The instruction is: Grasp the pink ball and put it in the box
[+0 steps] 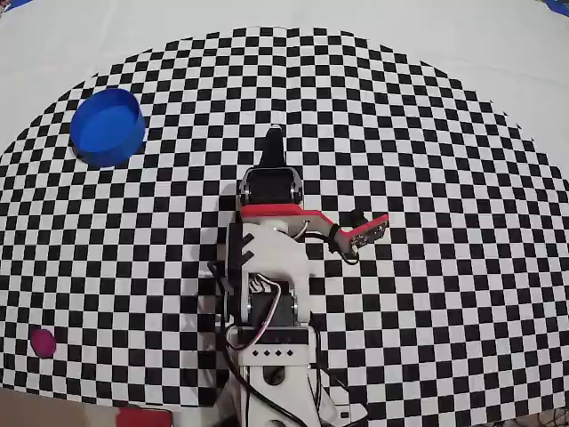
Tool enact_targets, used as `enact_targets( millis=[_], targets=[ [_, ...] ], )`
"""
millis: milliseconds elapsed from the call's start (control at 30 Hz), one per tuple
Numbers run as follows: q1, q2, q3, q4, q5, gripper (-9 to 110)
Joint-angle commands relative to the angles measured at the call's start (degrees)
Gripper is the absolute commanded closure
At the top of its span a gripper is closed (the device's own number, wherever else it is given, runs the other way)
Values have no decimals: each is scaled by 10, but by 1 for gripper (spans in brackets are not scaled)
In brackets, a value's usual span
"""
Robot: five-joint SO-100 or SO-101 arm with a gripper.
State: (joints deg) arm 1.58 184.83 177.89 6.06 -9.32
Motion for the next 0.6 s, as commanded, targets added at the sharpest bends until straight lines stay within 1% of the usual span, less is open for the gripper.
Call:
enact_targets(
  millis=[0, 67, 233, 333, 400, 567],
  targets=[
    [3, 5, 4, -11, -62, 101],
    [3, 5, 4, -12, -80, 101],
    [-5, 2, 4, -10, -244, 101],
    [-3, -5, 4, -8, -367, 101],
    [-1, -11, 4, -6, -468, 101],
    [-4, -12, 4, -10, -635, 101]
  ],
)
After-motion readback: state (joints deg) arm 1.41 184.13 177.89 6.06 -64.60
